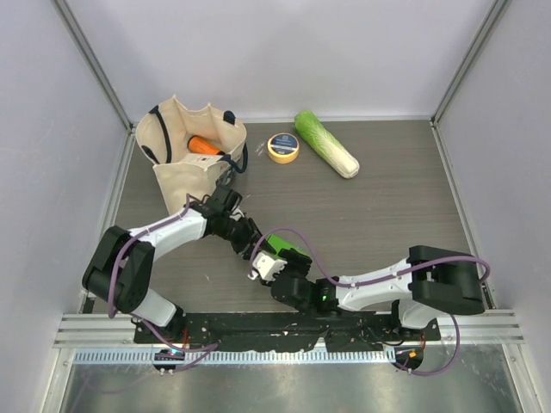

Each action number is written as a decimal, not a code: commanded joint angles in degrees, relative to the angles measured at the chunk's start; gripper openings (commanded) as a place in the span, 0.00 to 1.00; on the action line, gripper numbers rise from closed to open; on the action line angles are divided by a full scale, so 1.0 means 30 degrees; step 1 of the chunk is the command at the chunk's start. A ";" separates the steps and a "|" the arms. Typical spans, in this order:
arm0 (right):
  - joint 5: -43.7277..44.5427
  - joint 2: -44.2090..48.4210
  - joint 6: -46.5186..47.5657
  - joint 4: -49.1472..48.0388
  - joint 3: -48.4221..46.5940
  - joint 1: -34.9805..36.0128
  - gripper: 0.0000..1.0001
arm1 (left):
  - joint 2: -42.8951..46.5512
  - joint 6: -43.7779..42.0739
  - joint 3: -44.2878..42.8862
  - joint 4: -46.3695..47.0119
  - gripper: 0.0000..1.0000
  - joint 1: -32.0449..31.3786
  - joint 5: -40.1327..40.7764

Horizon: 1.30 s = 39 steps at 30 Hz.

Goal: Fold the paper box

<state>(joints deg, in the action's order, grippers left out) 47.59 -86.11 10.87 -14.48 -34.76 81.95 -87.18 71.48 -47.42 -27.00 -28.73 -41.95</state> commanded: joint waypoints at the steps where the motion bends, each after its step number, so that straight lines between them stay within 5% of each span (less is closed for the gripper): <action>1: 0.3437 -0.1121 0.1411 -0.3020 -0.0277 0.0308 0.62 | 0.1079 0.0751 0.0073 -0.0461 0.00 0.0114 -0.0986; 6: 0.3386 -0.0686 0.0773 -0.2997 0.0043 0.0427 0.44 | 0.1927 0.1221 0.0424 0.0178 0.09 0.0143 -0.0782; 16: -0.2871 0.2156 -0.3182 0.2179 0.0045 -0.0801 0.34 | 0.7225 -0.1761 0.1918 0.2585 0.69 0.0055 0.5357; 21: -0.7123 0.4558 -0.4996 0.4354 0.0016 -0.3661 0.34 | 1.3142 -0.5948 0.3380 0.1999 0.69 -0.0032 1.0110; 25: -1.3186 0.5000 -0.5353 0.5383 0.0074 -0.7067 0.40 | 1.5143 -0.9082 0.3620 0.2819 0.50 -0.0179 1.1522; 32: -1.6773 0.2396 -0.4213 0.7021 -0.2205 -0.9182 0.40 | 0.9877 -1.2309 0.1191 0.3493 0.60 -0.0765 1.0179; 36: -1.6889 0.1545 -0.3713 0.7199 -0.2708 -0.9358 0.39 | 0.7033 -1.2665 -0.0245 0.3902 0.46 -0.1145 0.9796; 39: -1.6948 0.1134 -0.3713 0.7578 -0.3059 -0.9417 0.39 | 0.5887 -1.2550 -0.0599 0.4167 0.46 -0.1233 0.9649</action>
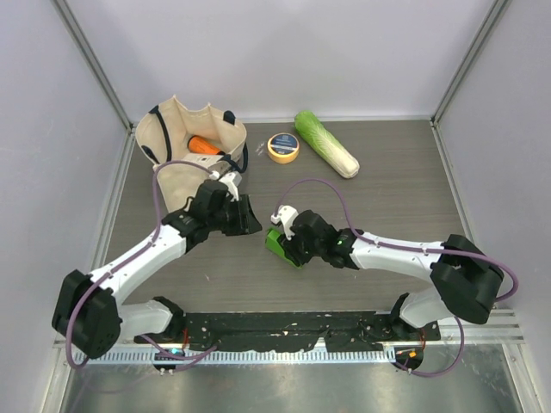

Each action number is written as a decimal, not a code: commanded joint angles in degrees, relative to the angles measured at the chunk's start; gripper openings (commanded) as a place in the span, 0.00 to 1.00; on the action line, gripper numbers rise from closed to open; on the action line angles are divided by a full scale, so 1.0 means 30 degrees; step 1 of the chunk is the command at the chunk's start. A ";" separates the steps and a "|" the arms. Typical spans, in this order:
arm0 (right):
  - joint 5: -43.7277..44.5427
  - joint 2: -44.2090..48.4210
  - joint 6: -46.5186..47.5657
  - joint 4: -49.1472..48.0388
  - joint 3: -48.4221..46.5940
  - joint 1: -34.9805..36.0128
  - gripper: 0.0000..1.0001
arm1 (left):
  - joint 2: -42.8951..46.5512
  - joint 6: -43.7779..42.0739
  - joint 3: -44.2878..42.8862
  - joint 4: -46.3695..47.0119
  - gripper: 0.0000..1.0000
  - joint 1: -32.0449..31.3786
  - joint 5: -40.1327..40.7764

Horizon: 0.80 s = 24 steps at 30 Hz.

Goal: Fold the paper box

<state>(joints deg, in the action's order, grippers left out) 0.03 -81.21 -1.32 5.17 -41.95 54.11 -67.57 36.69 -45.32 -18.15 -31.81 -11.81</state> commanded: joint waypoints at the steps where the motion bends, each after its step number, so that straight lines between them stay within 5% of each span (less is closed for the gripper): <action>1: -0.1008 -0.0615 0.0353 0.1060 -0.0722 -0.0106 0.39 | -0.0795 -0.0950 -0.1270 0.1420 0.48 -0.0264 -0.0717; 6: -0.0920 -0.0616 0.0821 0.1148 -0.0810 -0.0135 0.38 | -0.0942 -0.1476 -0.1299 0.2067 0.55 -0.1316 -0.0517; 12: -0.0890 -0.0353 0.0880 0.1119 -0.0752 -0.0135 0.37 | -0.1968 -0.2063 -0.1973 0.1159 0.41 -0.1875 -0.0021; 24: -0.1066 -0.0264 0.0939 0.0884 -0.0547 -0.0135 0.35 | -0.3579 -0.3030 -0.3145 -0.0014 0.42 -0.1993 0.0129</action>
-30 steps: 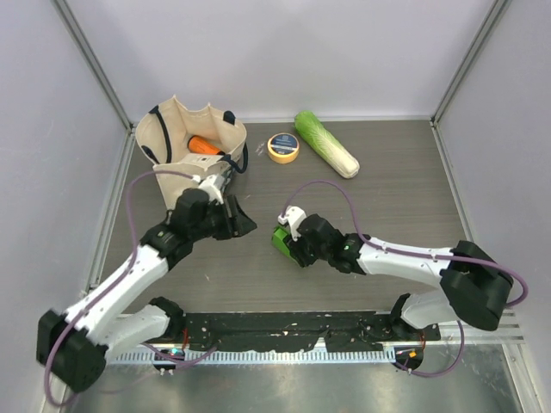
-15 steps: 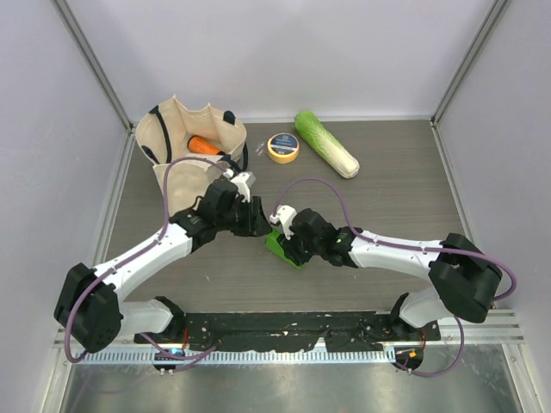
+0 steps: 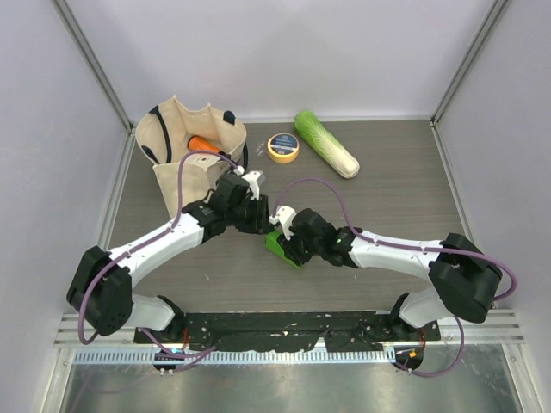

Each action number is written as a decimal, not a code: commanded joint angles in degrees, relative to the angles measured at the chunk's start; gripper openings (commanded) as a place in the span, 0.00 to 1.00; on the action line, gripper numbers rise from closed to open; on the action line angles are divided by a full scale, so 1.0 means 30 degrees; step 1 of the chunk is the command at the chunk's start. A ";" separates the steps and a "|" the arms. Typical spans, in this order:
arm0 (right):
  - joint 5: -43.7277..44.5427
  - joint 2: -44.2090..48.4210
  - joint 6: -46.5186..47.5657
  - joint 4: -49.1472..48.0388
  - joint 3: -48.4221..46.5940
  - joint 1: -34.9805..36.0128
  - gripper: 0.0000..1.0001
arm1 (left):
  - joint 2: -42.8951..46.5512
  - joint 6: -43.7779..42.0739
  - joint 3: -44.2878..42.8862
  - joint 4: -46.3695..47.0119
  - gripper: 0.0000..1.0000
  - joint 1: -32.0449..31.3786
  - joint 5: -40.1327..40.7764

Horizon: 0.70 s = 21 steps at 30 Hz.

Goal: Fold the paper box

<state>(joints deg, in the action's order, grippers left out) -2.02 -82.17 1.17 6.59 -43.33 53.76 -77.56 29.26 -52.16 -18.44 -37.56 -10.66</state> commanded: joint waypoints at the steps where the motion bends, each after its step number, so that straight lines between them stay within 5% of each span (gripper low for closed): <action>1: -0.0381 0.0056 0.0137 0.0411 -0.0087 -0.0019 0.35 | -0.0308 -0.0582 -0.0865 0.0139 0.41 -0.0077 -0.0199; 14: -0.0176 -0.0031 0.0254 0.0440 -0.0205 -0.0019 0.33 | -0.0631 -0.0436 -0.0982 0.0111 0.20 -0.0429 -0.0609; 21: -0.0205 0.0027 0.0225 0.0411 -0.0205 -0.0019 0.33 | -0.0630 -0.0728 -0.0923 -0.0504 0.18 -0.0985 0.0999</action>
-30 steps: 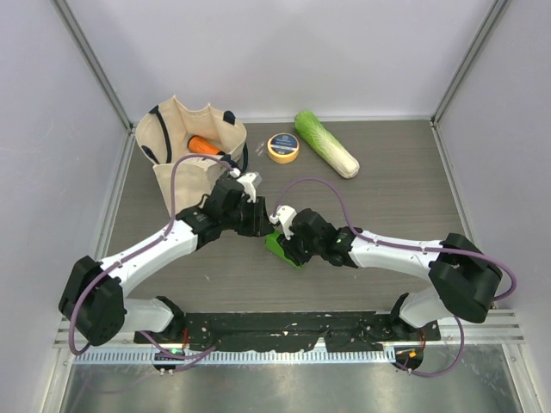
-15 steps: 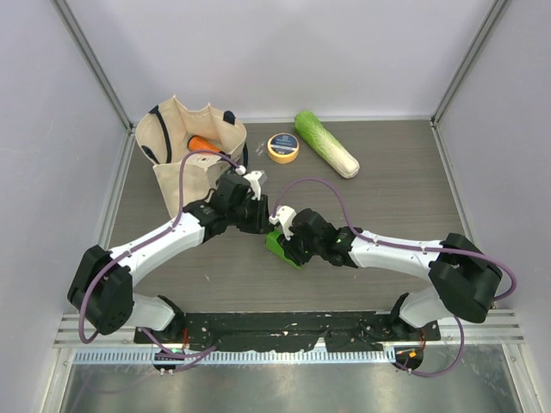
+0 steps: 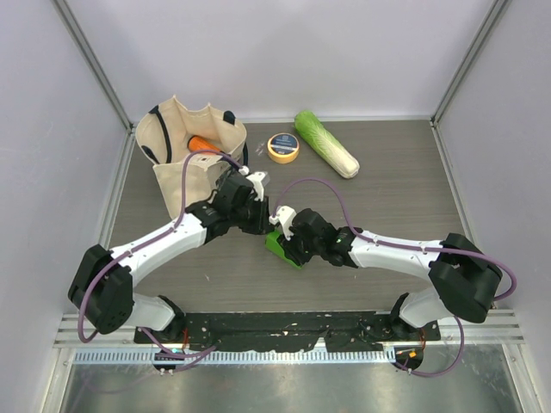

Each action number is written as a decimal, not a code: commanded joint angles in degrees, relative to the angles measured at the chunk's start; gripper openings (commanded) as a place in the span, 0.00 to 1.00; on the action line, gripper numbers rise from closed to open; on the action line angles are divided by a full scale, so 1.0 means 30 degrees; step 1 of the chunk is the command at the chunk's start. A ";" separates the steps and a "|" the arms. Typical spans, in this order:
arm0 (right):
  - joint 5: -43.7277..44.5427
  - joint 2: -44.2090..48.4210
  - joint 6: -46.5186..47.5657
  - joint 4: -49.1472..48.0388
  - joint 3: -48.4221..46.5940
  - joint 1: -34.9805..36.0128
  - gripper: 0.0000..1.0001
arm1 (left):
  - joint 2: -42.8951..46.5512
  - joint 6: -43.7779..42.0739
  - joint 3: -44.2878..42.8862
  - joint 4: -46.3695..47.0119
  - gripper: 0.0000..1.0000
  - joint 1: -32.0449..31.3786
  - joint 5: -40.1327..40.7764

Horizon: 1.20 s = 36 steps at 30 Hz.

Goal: Fold the paper box

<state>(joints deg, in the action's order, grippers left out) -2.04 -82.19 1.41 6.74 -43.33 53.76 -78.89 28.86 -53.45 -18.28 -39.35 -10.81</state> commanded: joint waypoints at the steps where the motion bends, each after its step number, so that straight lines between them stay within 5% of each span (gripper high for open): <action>1: -0.0198 0.0034 0.0145 0.0389 -0.0176 -0.0019 0.33 | -0.0216 -0.0655 -0.0464 -0.0672 0.18 -0.0533 0.1286; 11: 0.0036 0.0034 0.0116 0.0243 -0.0234 0.0010 0.33 | -0.0012 -0.1125 -0.0406 -0.1259 0.06 -0.1706 0.4889; 18: 0.2143 0.1029 -0.3827 0.0474 -0.0290 -0.0106 0.61 | 0.0223 -0.0891 -0.0085 -0.1201 0.00 -0.2408 0.6180; 26: 0.2586 0.4337 -0.8523 0.4694 -0.0849 -0.0312 0.66 | 0.0574 0.0046 0.0883 -0.0644 0.00 -0.2732 0.6620; 36: 0.1032 0.5162 -0.4722 0.1361 0.1491 -0.0107 0.70 | 0.0165 0.0428 -0.0346 -0.1609 0.00 -0.2732 0.5332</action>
<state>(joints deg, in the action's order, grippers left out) 2.00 -65.80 -18.50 16.36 -41.08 53.08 -78.17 29.63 -51.33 -21.50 -47.27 6.70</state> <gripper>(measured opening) 0.692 0.011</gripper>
